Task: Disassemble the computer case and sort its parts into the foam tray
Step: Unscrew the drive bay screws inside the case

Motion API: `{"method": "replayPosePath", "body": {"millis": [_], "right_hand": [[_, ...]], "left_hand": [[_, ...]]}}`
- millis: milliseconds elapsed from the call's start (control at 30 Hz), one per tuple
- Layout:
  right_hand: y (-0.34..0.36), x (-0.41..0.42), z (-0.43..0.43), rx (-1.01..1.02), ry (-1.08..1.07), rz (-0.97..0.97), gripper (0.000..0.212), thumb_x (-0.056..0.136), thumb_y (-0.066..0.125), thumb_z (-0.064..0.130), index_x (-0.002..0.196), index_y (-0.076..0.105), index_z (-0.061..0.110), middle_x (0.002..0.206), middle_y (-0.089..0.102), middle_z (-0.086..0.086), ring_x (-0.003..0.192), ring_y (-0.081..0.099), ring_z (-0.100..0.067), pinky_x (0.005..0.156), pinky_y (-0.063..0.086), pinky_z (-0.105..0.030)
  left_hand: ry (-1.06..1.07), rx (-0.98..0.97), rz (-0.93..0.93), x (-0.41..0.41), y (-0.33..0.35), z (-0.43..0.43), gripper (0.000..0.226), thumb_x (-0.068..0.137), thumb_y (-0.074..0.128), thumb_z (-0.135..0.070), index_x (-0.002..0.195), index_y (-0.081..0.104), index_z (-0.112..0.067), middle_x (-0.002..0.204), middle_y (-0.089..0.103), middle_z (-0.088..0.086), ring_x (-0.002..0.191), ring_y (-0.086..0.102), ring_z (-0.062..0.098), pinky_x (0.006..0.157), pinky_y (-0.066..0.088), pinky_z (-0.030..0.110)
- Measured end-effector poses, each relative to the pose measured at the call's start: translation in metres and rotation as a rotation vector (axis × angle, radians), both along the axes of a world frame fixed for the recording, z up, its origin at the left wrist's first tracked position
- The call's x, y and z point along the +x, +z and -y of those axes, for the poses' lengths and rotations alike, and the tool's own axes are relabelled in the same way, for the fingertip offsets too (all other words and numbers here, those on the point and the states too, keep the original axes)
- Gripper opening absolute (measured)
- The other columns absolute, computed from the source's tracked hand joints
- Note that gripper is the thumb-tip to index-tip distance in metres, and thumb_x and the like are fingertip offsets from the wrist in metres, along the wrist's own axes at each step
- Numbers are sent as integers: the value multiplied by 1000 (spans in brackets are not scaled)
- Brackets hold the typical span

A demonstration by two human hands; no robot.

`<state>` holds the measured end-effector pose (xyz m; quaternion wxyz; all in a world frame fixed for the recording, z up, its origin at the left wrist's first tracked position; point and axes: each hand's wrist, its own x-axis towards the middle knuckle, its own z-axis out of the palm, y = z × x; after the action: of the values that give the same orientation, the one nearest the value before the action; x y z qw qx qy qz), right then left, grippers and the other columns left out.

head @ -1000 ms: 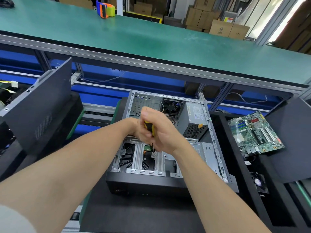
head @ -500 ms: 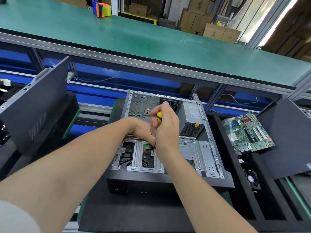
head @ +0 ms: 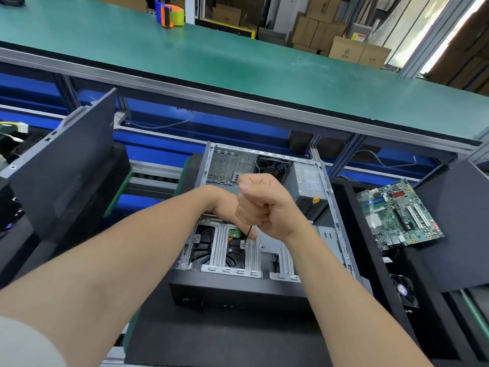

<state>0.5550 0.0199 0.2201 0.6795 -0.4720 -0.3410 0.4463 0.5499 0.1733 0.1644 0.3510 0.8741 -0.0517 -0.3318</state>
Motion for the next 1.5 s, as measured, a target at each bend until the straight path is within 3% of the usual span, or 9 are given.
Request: {"method": "replayPosePath", "body": {"millis": [200, 400, 500, 633, 700, 900, 1100, 1233, 1500], "right_hand": [[4, 15, -4, -41, 260, -15, 35, 79, 56, 14, 57, 29, 20, 46, 23, 7, 42, 14, -9, 48, 1, -32], [3, 13, 5, 52, 145, -150, 29, 89, 43, 33, 67, 37, 15, 46, 16, 3, 41, 12, -11, 47, 3, -34], [2, 1, 7, 49, -6, -52, 17, 92, 37, 22, 79, 41, 13, 50, 23, -2, 43, 15, -13, 48, 3, -36], [4, -22, 5, -143, -412, 315, 37, 105, 46, 30, 80, 54, 3, 64, 51, -13, 52, 49, -26, 50, 41, -35], [3, -33, 3, -190, -688, 372, 45, 110, 49, 34, 82, 65, 2, 68, 62, -7, 60, 62, -24, 58, 53, -33], [1, -53, -14, -208, -1036, 159, 53, 114, 34, 44, 82, 65, 14, 66, 55, 3, 61, 48, -14, 64, 42, -34], [0, -44, -13, -81, -836, 126, 53, 108, 53, 35, 60, 43, 16, 56, 29, -3, 49, 25, -16, 51, 19, -33], [1, -25, -3, -35, -396, 113, 52, 99, 58, 26, 53, 37, 18, 49, 22, 1, 43, 16, -15, 47, 12, -26], [3, 6, 0, -20, 122, 8, 42, 92, 59, 22, 63, 30, 19, 49, 18, 3, 42, 13, -10, 49, 0, -32]], "left_hand": [[22, 2, 6, 2, 3, -2, 31, 100, 64, -32, 72, 51, -31, 65, 59, -25, 66, 56, -17, 63, 38, -2], [-58, -94, -27, 4, 0, 2, 23, 96, 68, -43, 78, 68, -57, 81, 66, -37, 80, 58, -20, 74, 41, 2], [-54, -54, -9, 5, -3, 0, 8, 94, 68, -48, 90, 70, -42, 92, 70, -22, 82, 60, -15, 79, 45, 10], [-48, 48, 47, 1, -3, -1, 63, 81, 67, -68, 122, 66, -20, 102, 64, -24, 95, 61, 1, 84, 44, 5], [-47, 76, 41, 1, -2, -2, 72, 65, 66, -76, 119, 62, -29, 109, 64, -19, 111, 60, 13, 106, 45, 29], [-101, 131, 40, 3, 0, 5, 128, 42, 72, -87, 131, 59, 5, 133, 63, 22, 131, 55, 36, 112, 42, 51], [-68, 128, 62, 5, -6, 3, 104, 58, 62, -80, 123, 66, 1, 125, 69, 16, 122, 61, 34, 109, 46, 46], [-58, -7, 26, 4, -8, -5, 13, 86, 69, -55, 99, 70, -51, 95, 68, -37, 94, 60, -18, 82, 43, 0], [-85, 19, 30, 9, -11, -7, 38, 74, 63, -78, 95, 60, -47, 91, 65, -40, 93, 57, -22, 90, 41, 11]]}}
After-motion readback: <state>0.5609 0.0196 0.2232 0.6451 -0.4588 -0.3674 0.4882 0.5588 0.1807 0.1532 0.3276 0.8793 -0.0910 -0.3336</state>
